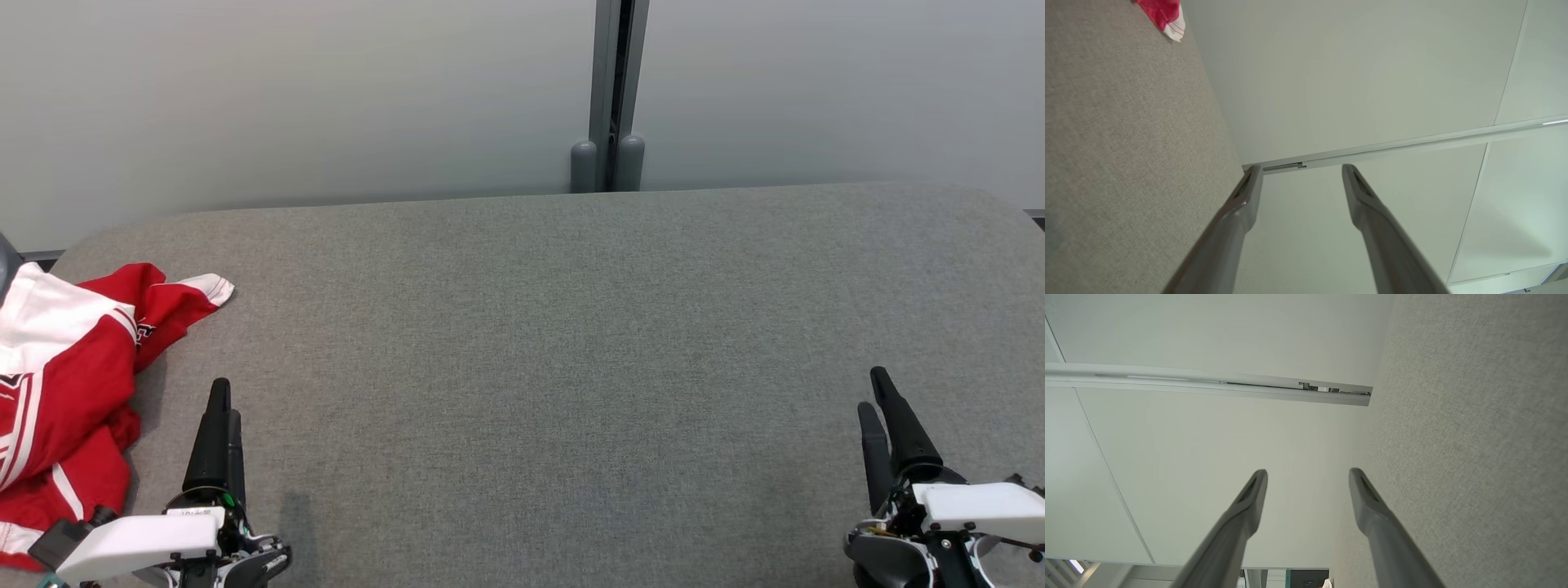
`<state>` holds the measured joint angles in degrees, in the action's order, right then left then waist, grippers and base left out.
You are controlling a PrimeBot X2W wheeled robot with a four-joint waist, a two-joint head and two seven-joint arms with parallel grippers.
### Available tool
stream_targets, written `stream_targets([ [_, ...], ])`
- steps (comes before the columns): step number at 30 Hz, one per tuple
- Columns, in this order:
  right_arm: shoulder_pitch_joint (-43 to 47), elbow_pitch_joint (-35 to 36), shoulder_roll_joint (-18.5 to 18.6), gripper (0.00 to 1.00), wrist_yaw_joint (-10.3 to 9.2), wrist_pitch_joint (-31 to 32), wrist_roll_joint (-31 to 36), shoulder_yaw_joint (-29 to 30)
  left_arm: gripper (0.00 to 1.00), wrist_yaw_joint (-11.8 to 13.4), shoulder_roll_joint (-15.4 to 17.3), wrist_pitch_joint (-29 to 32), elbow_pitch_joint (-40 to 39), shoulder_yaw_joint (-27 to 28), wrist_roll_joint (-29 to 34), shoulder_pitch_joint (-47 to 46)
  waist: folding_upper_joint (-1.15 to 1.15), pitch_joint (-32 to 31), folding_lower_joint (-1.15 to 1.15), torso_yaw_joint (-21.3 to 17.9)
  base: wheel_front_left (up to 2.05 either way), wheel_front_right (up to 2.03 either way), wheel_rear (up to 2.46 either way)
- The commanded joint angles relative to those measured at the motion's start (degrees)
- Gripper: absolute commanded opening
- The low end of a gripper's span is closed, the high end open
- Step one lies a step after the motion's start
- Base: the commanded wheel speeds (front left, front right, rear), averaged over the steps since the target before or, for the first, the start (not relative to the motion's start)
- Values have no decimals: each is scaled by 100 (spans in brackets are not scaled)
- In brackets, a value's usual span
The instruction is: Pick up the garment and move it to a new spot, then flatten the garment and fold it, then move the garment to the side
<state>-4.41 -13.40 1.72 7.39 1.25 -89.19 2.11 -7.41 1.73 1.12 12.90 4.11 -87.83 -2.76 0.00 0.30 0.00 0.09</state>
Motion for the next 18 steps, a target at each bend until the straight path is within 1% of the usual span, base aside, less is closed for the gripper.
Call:
stream_targets([
  [1,-190,166,54,100,4,-74,120,-37,100,-3,64,-61,-147,-27,163,-161,0,0,0,0,0,0,0],
  [9,-237,381,64,100,5,-262,720,-143,100,-4,73,-246,-271,-66,890,-153,0,9,0,0,0,0,0],
  [10,-244,421,67,100,5,-306,891,-163,100,-4,75,-293,-274,-79,1132,-143,0,11,0,1,0,0,0],
  [13,-256,467,70,100,6,-370,1197,-190,100,-5,78,-355,-291,-72,1543,-141,0,18,0,4,0,0,0],
  [17,-274,508,74,100,6,-453,1648,-255,100,-5,81,-435,-362,-61,2271,-143,0,24,0,8,0,0,0],
  [18,-274,508,74,100,6,-453,1648,-255,100,-5,81,-435,-362,-61,2271,-143,0,24,0,8,0,0,0],
])
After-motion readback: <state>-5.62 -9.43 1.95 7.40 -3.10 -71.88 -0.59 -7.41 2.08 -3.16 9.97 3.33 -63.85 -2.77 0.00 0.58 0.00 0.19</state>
